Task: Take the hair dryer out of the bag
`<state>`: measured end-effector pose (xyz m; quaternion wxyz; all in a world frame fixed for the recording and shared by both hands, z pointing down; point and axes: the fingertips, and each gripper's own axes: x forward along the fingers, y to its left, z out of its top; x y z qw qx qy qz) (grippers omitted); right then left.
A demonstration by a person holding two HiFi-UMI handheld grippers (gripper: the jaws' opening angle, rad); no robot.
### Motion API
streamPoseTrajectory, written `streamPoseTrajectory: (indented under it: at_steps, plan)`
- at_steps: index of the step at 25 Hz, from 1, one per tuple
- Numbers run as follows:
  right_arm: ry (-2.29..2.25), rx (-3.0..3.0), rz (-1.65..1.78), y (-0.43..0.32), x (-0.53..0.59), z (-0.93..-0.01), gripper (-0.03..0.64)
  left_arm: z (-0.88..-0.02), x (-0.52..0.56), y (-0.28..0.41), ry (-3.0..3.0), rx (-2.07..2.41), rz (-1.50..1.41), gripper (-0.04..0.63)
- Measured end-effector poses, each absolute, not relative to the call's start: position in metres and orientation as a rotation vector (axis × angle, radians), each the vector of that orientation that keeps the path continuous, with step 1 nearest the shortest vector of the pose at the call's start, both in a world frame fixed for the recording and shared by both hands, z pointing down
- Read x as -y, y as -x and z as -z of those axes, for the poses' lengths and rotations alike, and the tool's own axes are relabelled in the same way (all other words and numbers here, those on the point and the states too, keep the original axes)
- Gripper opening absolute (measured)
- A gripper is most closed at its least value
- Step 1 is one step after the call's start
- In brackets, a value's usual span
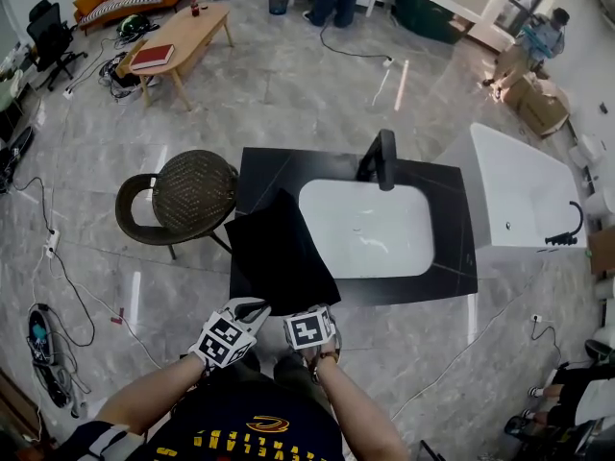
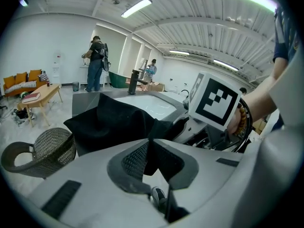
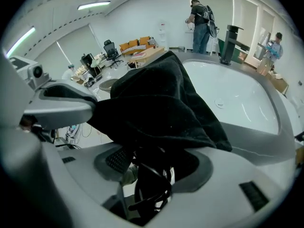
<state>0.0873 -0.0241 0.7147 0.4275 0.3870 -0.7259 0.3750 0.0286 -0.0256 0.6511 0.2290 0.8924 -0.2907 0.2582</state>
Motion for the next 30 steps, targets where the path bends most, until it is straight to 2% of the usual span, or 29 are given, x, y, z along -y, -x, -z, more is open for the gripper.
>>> streamPoseTrajectory:
  at_steps: [3,5,8,13,18,20,22,30]
  plan:
    - [-0.981,1.812,-0.964,-0.093,0.017,-0.713,0.244,-0.652,0.017,-0.036,-2.482,0.704,-0.725,0.038]
    - [-0.988,1.825,-0.984,-0.097,0.017,-0.713,0.244,-0.647,0.016,-0.035,-2.498,0.674,-0.711,0.116]
    - [-1.018,1.845,-1.084,-0.102,0.017,-0.709,0.241,-0.635,0.038,-0.013,-2.441,0.750,-0.593,0.121]
    - [-1.068,1.904,-1.211,-0.089,0.032,-0.703,0.241,-0.655,0.120,0.061,-2.031,1.041,-0.309,0.121]
    - [-1.084,1.888,-1.137,-0.081,0.045,-0.704,0.239,-0.684,0.167,0.059,-1.715,0.948,-0.125,0.123]
    - [-1.077,1.880,-1.102,-0.081,0.047,-0.704,0.238,-0.688,0.179,0.054,-1.679,0.933,-0.111,0.120]
    - [-1.066,1.873,-1.069,-0.082,0.045,-0.703,0.238,-0.693,0.189,0.057,-1.703,0.977,-0.191,0.009]
    - [-1.052,1.838,-1.046,-0.095,0.003,-0.697,0.235,-0.689,0.259,0.077,-1.843,1.159,-0.389,0.008]
